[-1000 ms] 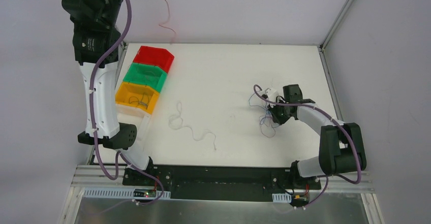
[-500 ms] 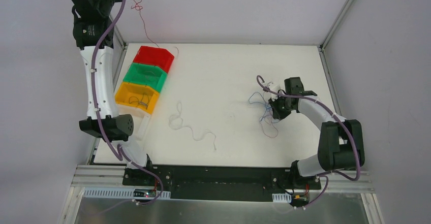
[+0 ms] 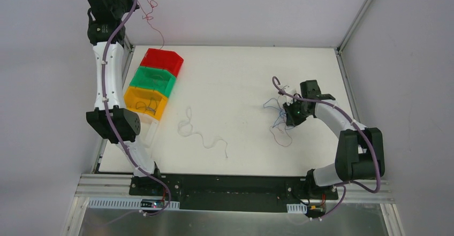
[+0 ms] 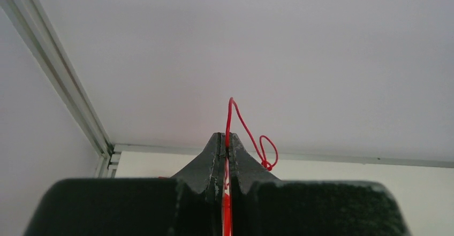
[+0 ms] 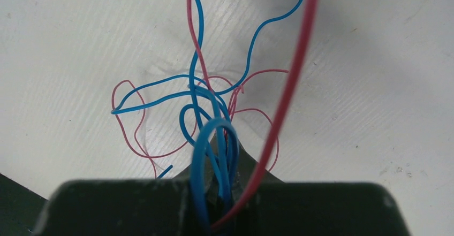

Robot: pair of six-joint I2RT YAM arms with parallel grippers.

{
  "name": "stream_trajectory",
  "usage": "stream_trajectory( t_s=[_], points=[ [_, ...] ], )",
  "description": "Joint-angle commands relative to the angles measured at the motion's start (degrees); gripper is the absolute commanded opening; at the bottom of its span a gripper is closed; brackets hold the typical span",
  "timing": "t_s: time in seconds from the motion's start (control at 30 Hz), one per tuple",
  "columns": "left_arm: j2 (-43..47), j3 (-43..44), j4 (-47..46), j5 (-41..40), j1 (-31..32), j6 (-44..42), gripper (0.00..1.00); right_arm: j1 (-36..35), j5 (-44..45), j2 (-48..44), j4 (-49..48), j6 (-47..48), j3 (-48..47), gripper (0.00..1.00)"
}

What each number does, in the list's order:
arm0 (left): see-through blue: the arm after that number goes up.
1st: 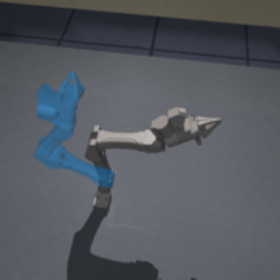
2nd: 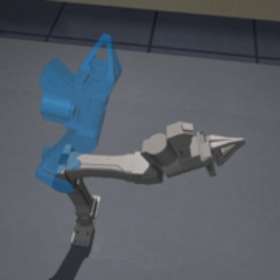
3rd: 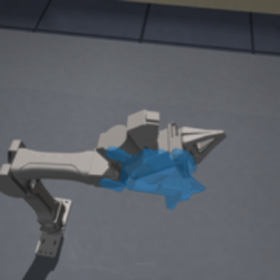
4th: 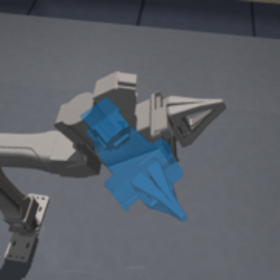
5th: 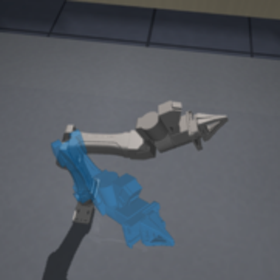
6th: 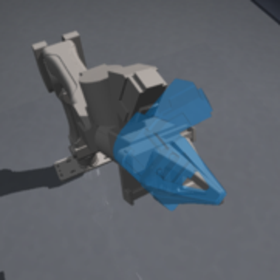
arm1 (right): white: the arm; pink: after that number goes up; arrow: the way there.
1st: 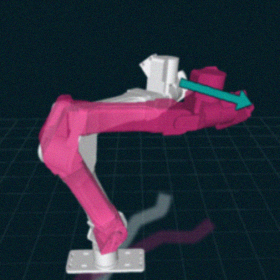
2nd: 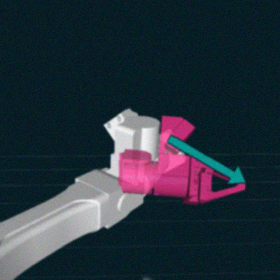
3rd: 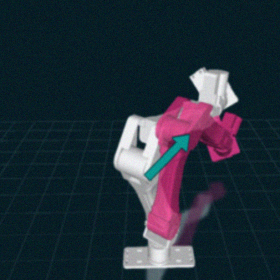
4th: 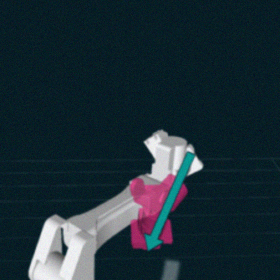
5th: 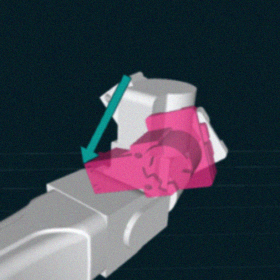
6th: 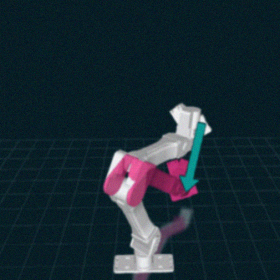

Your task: Untangle the cables

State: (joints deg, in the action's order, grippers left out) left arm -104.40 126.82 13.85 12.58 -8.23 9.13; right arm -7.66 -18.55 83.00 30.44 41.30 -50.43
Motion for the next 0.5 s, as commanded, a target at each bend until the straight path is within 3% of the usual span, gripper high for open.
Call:
stream_trajectory(
  t_s=[0.0, 0.47],
  points=[
    [-2.6, -0.2, -3.9, -3.1, -0.4, -3.4, 0.00, 0.3, -1.3, -2.5, 2.1, -1.0, -1.7, 0.00],
    [-7.1, -10.1, -3.9, 6.3, -3.8, -4.2, 0.00, 0.4, -0.5, -2.6, 3.4, 0.4, -1.9, 0.00]
  ],
)
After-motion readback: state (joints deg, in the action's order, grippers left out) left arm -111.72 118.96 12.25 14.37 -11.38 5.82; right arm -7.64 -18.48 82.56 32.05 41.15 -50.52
